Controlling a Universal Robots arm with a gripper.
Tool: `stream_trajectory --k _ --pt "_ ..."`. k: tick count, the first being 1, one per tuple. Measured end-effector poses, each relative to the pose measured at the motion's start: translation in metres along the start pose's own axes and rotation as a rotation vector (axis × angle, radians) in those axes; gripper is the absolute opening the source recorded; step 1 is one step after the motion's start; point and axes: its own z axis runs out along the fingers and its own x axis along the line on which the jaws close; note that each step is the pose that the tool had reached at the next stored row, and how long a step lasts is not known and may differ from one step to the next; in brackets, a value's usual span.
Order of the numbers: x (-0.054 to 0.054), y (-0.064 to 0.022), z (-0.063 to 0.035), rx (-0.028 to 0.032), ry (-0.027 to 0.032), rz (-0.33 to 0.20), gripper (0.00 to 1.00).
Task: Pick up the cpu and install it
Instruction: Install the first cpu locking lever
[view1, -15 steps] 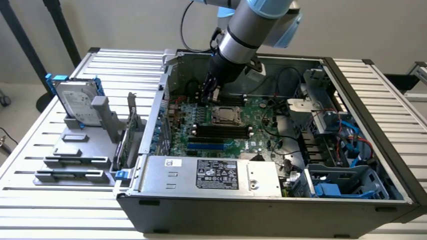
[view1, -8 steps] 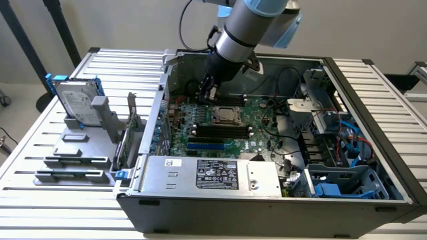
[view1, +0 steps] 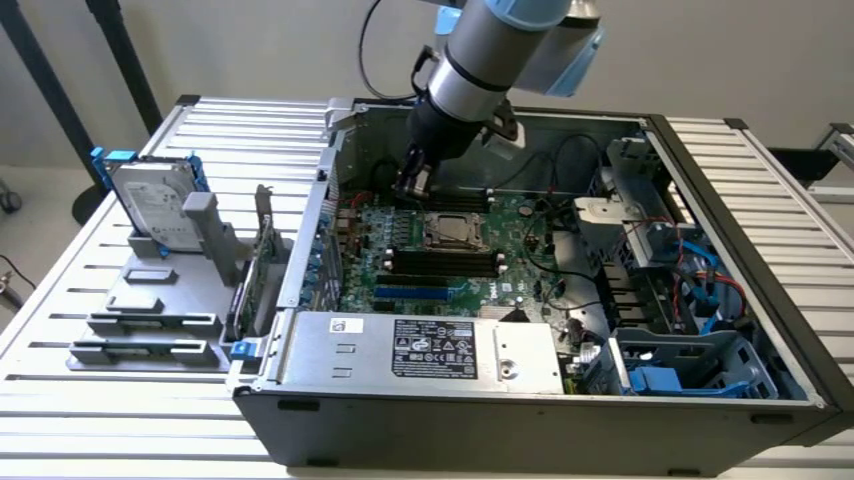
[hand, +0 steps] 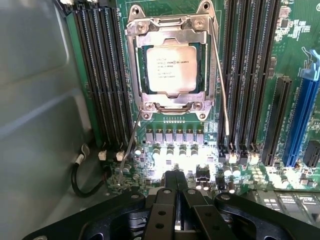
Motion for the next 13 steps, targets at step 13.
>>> stream_trajectory --k 13 --pt "-0.0002 -0.0019 0.0007 -0.0187 0.0577 0.148 0.11"
